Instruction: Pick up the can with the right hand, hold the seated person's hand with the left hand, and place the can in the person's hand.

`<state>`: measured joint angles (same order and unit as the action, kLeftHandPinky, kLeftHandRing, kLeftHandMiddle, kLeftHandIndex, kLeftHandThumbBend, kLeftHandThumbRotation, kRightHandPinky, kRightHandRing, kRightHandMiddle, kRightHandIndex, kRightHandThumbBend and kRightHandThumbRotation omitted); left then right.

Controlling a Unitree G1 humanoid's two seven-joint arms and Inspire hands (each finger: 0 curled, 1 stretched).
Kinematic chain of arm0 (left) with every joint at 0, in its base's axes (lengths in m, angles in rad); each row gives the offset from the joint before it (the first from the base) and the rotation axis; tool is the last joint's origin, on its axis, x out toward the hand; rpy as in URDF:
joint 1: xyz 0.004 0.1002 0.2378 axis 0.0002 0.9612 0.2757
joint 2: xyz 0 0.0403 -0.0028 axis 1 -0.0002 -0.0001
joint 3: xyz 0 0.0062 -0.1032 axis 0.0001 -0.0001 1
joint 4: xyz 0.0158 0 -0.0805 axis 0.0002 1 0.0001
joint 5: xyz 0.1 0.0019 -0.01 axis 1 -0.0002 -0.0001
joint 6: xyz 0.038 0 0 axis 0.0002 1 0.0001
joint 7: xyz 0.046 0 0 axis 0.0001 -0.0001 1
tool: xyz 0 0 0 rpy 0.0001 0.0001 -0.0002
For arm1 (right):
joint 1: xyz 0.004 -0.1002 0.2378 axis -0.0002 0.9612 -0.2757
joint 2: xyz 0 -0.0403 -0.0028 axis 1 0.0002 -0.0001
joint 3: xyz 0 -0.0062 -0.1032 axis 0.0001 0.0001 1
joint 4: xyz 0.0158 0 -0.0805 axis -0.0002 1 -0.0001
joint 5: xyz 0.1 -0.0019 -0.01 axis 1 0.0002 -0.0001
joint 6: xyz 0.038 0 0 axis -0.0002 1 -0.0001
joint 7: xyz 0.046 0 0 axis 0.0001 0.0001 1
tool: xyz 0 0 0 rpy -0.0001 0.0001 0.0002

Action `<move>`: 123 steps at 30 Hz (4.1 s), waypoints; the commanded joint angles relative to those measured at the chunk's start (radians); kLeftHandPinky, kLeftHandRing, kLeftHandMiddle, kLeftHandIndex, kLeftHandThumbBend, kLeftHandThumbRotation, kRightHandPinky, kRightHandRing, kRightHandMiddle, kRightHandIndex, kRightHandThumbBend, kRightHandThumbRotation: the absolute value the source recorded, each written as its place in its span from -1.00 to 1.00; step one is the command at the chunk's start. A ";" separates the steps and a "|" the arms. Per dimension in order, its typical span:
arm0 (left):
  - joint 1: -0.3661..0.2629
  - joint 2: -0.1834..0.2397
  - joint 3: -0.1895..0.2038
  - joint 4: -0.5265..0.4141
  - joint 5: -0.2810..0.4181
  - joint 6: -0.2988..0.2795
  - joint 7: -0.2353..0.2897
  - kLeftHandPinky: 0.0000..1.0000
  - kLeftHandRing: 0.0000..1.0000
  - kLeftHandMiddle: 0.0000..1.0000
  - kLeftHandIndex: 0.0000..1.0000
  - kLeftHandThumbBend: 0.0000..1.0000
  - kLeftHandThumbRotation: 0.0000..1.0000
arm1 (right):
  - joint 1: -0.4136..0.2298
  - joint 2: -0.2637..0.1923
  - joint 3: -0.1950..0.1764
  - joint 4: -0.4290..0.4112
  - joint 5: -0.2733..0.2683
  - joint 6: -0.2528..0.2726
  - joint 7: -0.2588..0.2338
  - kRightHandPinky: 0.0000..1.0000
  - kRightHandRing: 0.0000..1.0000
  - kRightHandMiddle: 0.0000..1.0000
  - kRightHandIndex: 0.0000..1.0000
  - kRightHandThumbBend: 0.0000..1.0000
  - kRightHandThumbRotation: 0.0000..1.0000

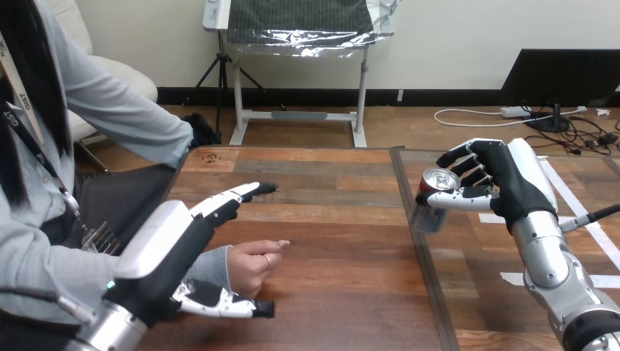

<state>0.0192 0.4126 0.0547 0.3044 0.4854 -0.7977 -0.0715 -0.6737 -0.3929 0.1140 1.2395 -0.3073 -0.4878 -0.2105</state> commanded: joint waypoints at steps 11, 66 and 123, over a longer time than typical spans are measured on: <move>-0.164 0.095 -0.030 0.047 0.056 0.027 0.036 0.37 0.56 0.58 0.54 1.00 -0.75 | -0.056 0.007 -0.028 -0.062 0.041 -0.039 0.003 -0.17 -0.11 -0.01 0.09 0.52 -1.00; -0.390 0.222 -0.240 0.395 0.167 0.087 0.046 0.40 0.52 0.54 0.52 1.00 -0.65 | -0.034 -0.001 -0.031 -0.115 0.059 -0.095 0.038 -0.14 -0.12 -0.02 0.06 0.49 -1.00; -0.443 0.265 -0.369 0.596 0.254 0.092 0.165 0.28 0.42 0.44 0.44 1.00 -0.60 | 0.033 -0.008 -0.042 -0.248 0.079 -0.079 0.074 -0.18 -0.14 -0.03 0.07 0.48 -1.00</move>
<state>-0.3737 0.6523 -0.2931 0.8642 0.7223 -0.7254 0.0827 -0.6014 -0.3927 0.1045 1.0579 -0.2454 -0.5516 -0.1293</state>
